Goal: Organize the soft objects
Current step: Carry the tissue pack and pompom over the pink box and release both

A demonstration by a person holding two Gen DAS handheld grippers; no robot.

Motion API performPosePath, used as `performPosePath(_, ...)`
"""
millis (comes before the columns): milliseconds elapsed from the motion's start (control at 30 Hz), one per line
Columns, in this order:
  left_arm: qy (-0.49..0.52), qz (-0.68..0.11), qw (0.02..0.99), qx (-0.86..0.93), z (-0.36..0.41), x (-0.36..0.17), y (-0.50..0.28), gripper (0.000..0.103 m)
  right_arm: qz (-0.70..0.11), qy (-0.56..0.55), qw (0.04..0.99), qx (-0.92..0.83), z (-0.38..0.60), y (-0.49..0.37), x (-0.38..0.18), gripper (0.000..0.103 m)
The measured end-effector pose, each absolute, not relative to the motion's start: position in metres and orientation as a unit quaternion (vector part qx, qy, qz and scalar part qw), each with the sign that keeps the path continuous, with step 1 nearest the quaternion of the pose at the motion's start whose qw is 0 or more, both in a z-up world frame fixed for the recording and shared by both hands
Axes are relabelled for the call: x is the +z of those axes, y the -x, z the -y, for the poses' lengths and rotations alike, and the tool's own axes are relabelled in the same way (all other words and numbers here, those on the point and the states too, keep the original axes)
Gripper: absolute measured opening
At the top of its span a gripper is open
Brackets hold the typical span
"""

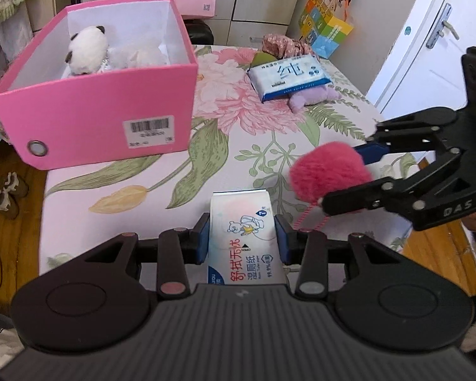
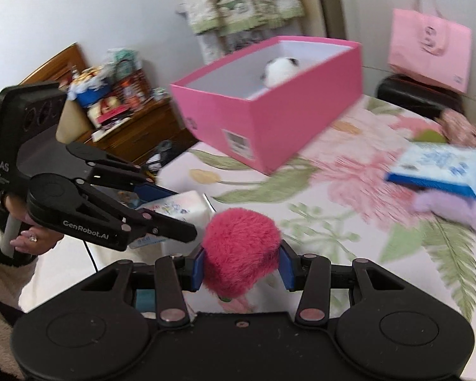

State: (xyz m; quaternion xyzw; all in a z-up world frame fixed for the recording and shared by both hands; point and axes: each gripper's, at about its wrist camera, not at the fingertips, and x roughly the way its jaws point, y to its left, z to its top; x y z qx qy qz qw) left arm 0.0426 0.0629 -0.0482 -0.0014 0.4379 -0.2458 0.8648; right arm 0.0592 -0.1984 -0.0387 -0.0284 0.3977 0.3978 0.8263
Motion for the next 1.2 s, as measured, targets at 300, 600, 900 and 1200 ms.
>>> performPosePath(300, -0.006, -0.392, 0.895, -0.213, -0.098, -0.005, -0.057, 0.04, -0.337, 0.04, 0.838, 0.427, 0.162, -0.075, 0.003, 0.05)
performPosePath(600, 0.02, -0.328, 0.922, -0.203, -0.125, 0.033, -0.103, 0.04, -0.293, 0.021, 0.856, 0.426, 0.141, -0.131, 0.038, 0.05)
performPosePath(900, 0.04, -0.307, 0.936, -0.17, -0.13, 0.034, -0.174, 0.04, -0.283, -0.013, 0.857, 0.43, 0.123, -0.209, 0.035, 0.051)
performPosePath(1200, 0.031, -0.368, 0.919, -0.14, -0.13, -0.009, -0.239, 0.04, -0.296, 0.094, 0.858, 0.409, 0.082, -0.251, 0.005, 0.051)
